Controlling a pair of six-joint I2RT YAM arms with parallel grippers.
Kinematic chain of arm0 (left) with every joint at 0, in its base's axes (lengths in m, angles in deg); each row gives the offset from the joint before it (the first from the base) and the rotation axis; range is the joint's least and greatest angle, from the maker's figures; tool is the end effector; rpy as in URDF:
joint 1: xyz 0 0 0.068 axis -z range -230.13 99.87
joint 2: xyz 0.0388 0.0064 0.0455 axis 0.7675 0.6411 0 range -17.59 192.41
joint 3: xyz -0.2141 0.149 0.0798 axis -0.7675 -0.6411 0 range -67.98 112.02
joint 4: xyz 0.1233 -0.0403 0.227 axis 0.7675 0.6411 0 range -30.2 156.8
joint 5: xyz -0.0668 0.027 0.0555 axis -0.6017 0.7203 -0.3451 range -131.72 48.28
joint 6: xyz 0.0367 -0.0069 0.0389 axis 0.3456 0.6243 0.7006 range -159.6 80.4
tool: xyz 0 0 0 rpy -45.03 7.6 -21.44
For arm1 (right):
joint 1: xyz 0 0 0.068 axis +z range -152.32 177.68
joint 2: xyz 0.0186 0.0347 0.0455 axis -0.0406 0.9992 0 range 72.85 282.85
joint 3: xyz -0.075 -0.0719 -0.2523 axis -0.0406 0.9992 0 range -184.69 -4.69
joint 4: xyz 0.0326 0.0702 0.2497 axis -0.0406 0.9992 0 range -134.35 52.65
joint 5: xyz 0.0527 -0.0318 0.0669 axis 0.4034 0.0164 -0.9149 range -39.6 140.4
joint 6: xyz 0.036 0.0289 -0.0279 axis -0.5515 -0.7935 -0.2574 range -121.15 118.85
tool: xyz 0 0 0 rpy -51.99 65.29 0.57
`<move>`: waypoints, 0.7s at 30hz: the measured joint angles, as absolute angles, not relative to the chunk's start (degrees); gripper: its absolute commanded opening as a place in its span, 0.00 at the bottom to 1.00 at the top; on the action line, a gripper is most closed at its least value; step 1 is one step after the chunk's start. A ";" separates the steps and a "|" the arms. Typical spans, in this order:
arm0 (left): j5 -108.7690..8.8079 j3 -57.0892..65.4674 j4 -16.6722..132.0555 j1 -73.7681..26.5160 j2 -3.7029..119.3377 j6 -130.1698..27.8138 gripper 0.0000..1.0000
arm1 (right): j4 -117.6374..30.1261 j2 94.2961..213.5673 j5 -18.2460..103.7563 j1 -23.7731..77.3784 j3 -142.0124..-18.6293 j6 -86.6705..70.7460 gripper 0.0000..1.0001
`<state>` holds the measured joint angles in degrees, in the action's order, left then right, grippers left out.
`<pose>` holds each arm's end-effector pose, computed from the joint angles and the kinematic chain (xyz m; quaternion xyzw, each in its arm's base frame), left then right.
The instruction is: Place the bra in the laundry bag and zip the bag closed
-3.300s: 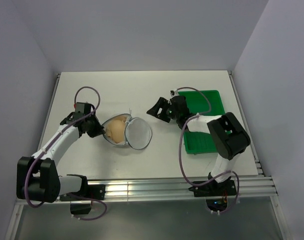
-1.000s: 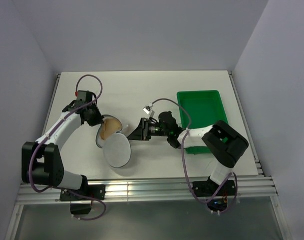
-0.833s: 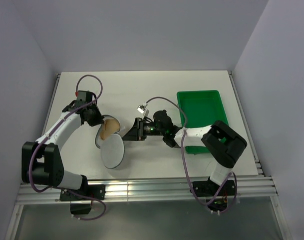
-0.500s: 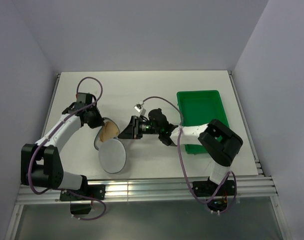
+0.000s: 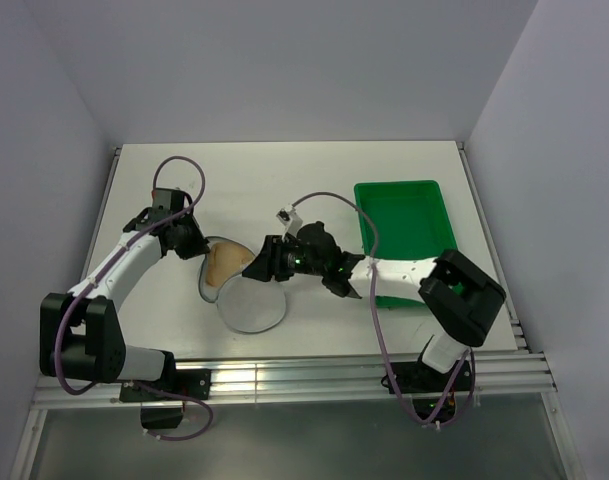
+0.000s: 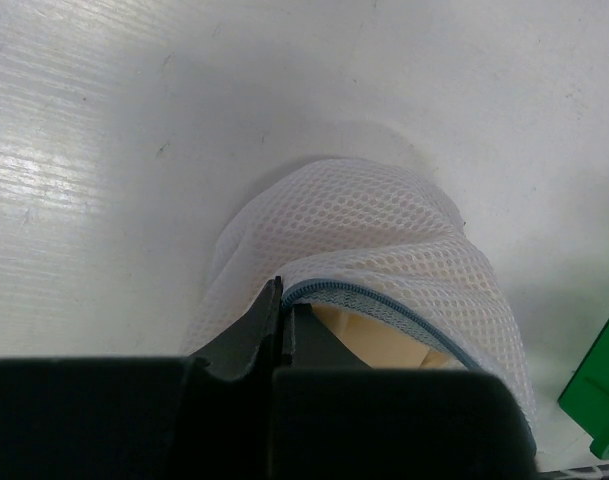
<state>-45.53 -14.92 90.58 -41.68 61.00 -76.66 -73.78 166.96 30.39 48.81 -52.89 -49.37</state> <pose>0.2722 -0.0428 0.2296 -0.2270 0.9293 -0.1413 0.2547 0.2136 0.2844 0.2121 -0.1240 0.7861 0.5394 0.2753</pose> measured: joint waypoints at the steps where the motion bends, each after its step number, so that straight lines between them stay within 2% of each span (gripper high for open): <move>1: -45.53 -14.92 90.62 -41.68 61.00 -76.66 0.00 | -72.45 165.95 32.27 48.68 -51.89 -47.67 0.57; 12: -45.56 -14.22 90.89 -41.68 61.87 -76.20 0.00 | -72.82 160.20 38.67 42.01 -42.14 -38.62 0.62; 21: -46.01 -13.55 90.89 -41.68 63.07 -75.63 0.00 | -87.97 162.58 32.07 42.86 -30.60 -39.87 0.64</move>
